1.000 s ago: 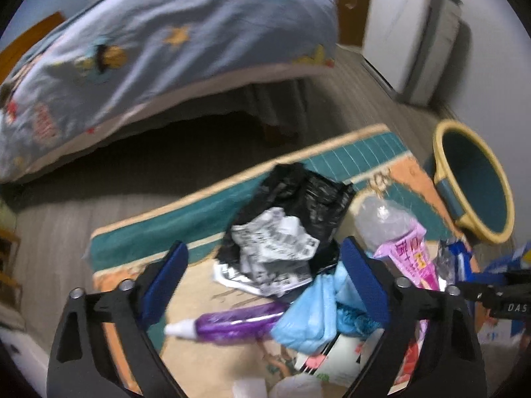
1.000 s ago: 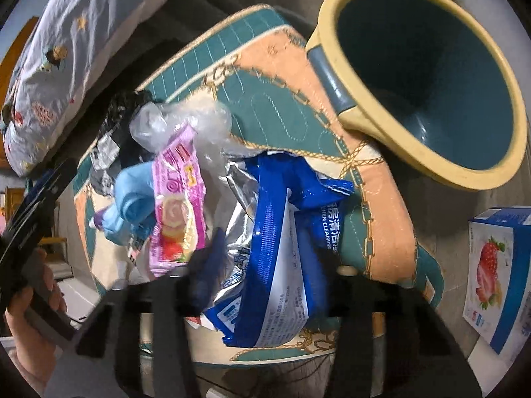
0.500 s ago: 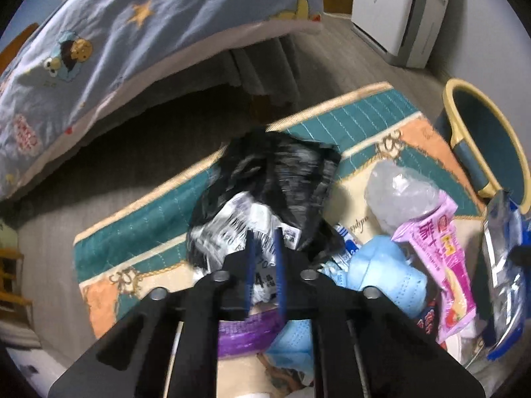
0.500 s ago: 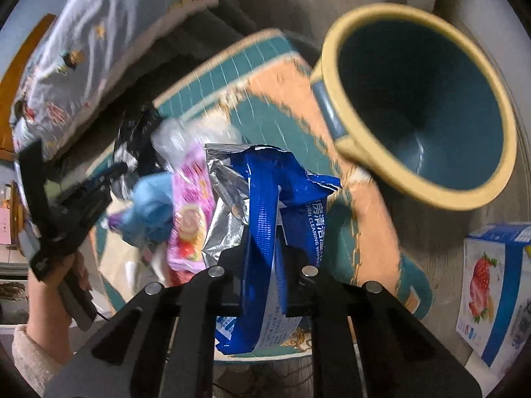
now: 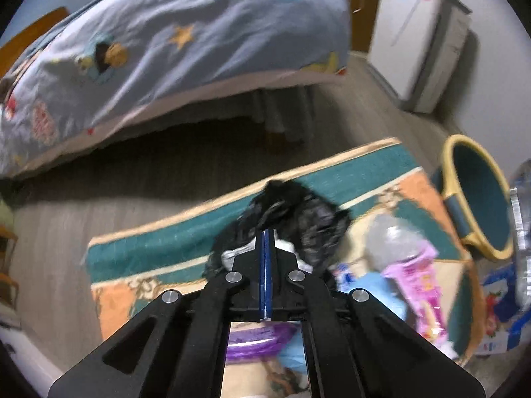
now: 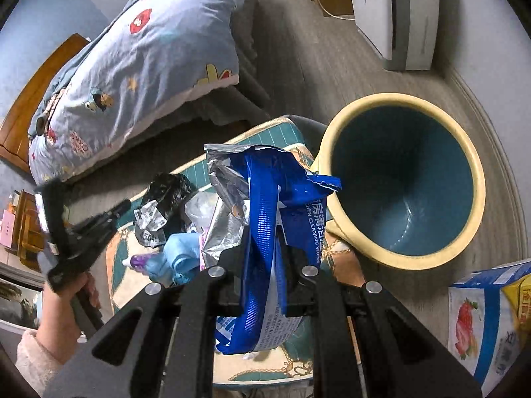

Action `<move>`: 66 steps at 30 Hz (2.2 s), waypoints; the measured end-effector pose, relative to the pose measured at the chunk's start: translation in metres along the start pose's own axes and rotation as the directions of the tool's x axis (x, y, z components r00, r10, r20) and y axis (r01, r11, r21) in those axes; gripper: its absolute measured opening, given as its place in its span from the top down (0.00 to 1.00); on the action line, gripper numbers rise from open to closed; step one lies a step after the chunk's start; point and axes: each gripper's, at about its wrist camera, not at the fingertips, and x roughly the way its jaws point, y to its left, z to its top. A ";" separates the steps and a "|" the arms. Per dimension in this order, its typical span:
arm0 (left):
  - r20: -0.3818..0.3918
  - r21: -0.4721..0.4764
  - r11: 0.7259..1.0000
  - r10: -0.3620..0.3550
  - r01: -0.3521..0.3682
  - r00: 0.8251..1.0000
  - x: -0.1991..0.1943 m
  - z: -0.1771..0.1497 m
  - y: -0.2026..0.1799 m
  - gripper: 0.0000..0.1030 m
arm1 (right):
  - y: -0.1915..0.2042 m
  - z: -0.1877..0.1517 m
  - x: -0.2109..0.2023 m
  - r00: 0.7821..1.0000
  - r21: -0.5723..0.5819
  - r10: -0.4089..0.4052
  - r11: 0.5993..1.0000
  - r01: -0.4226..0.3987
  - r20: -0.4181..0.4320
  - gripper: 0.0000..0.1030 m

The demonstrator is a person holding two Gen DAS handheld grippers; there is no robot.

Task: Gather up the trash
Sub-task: 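Carry the snack bag over the wastebasket and open the right gripper while the left drops the black bag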

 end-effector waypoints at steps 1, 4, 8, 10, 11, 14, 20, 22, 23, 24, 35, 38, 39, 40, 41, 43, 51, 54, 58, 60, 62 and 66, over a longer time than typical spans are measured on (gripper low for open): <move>-0.009 -0.015 1.000 0.008 -0.008 1.000 0.003 -0.001 0.004 0.99 | 0.001 -0.001 -0.002 1.000 -0.003 0.003 1.000 -0.003 0.005 0.88; -0.040 -0.062 0.998 0.024 -0.026 0.999 0.016 -0.003 0.014 0.60 | 0.006 -0.001 -0.001 1.000 -0.016 -0.005 1.000 0.005 0.010 0.88; -0.072 -0.121 0.993 -0.022 0.013 0.997 0.030 -0.010 0.020 0.30 | 0.012 -0.002 0.009 1.000 -0.036 -0.017 0.999 0.016 -0.011 0.88; -0.099 -0.134 0.990 -0.054 0.041 0.994 0.040 -0.013 0.021 0.31 | 0.014 -0.002 0.014 1.000 -0.048 -0.017 0.999 0.016 -0.026 0.88; -0.114 -0.136 0.989 -0.068 0.052 0.991 0.045 -0.015 0.019 0.42 | 0.015 -0.002 0.016 0.999 -0.054 -0.016 0.998 0.014 -0.031 0.88; -0.129 -0.120 0.991 -0.078 0.063 0.989 0.050 -0.017 0.017 0.61 | 0.018 -0.002 0.019 0.999 -0.074 -0.022 0.997 0.019 -0.037 0.88; -0.013 -0.108 0.993 -0.038 0.036 0.999 0.017 0.000 0.011 0.72 | 0.015 0.008 0.016 1.000 -0.063 -0.006 0.998 0.005 -0.017 0.88; 0.046 -0.096 0.995 -0.021 0.026 0.999 0.000 0.011 0.008 0.73 | 0.010 0.015 0.010 1.000 -0.051 -0.008 0.999 0.008 0.010 0.88; 0.091 -0.079 0.997 -0.016 0.023 0.996 -0.014 0.017 0.001 0.73 | 0.005 0.019 0.006 1.000 -0.041 -0.012 0.999 0.013 0.027 0.88; 0.122 -0.063 0.998 -0.018 0.026 0.992 -0.024 0.022 -0.004 0.73 | -0.001 0.024 0.001 0.999 -0.027 -0.019 0.999 0.021 0.049 0.88; 0.211 0.217 0.961 -0.220 0.174 0.952 -0.067 0.039 -0.134 0.98 | -0.084 0.054 -0.021 0.982 0.164 -0.137 0.980 0.115 0.127 0.88; 0.169 0.198 0.965 -0.209 0.174 0.963 -0.047 0.039 -0.135 0.98 | -0.093 0.054 -0.019 0.985 0.172 -0.136 0.978 0.116 0.108 0.88; 0.153 0.173 0.969 -0.201 0.174 0.967 -0.039 0.041 -0.130 0.98 | -0.093 0.054 -0.019 0.984 0.169 -0.138 0.978 0.119 0.109 0.88; 0.142 0.156 0.973 -0.192 0.169 0.971 -0.032 0.043 -0.124 0.98 | -0.094 0.056 -0.020 0.984 0.166 -0.138 0.979 0.119 0.113 0.88; 0.130 0.144 0.978 -0.173 0.154 0.976 -0.024 0.045 -0.119 0.98 | -0.095 0.055 -0.020 0.983 0.165 -0.141 0.979 0.121 0.115 0.88; 0.119 0.138 0.981 -0.154 0.138 0.981 -0.012 0.050 -0.111 0.98 | -0.093 0.058 -0.016 0.985 0.161 -0.138 0.980 0.120 0.106 0.88; 0.054 0.135 0.990 -0.042 0.034 0.998 0.045 0.062 -0.089 0.38 | -0.096 0.069 0.001 0.984 0.145 -0.155 0.979 0.141 0.092 0.88; 0.023 0.095 0.995 -0.024 0.022 0.999 0.068 0.067 -0.078 0.30 | -0.100 0.074 0.006 0.986 0.151 -0.146 0.980 0.132 0.086 0.88; -0.041 0.059 0.998 -0.033 0.035 0.999 0.096 0.071 -0.071 0.29 | -0.104 0.075 0.012 0.983 0.145 -0.166 0.977 0.153 0.078 0.88; -0.061 0.043 0.996 -0.075 0.078 0.995 0.105 0.068 -0.072 0.38 | -0.108 0.075 0.017 0.983 0.146 -0.174 0.976 0.163 0.063 0.88; -0.085 0.064 0.995 -0.074 0.080 0.994 0.112 0.065 -0.076 0.55 | -0.114 0.074 0.022 0.982 0.157 -0.184 0.972 0.175 0.045 0.88; -0.044 0.144 0.988 -0.043 0.049 0.998 0.106 0.062 -0.087 0.61 | -0.123 0.074 0.025 0.981 0.177 -0.193 0.967 0.184 0.033 0.88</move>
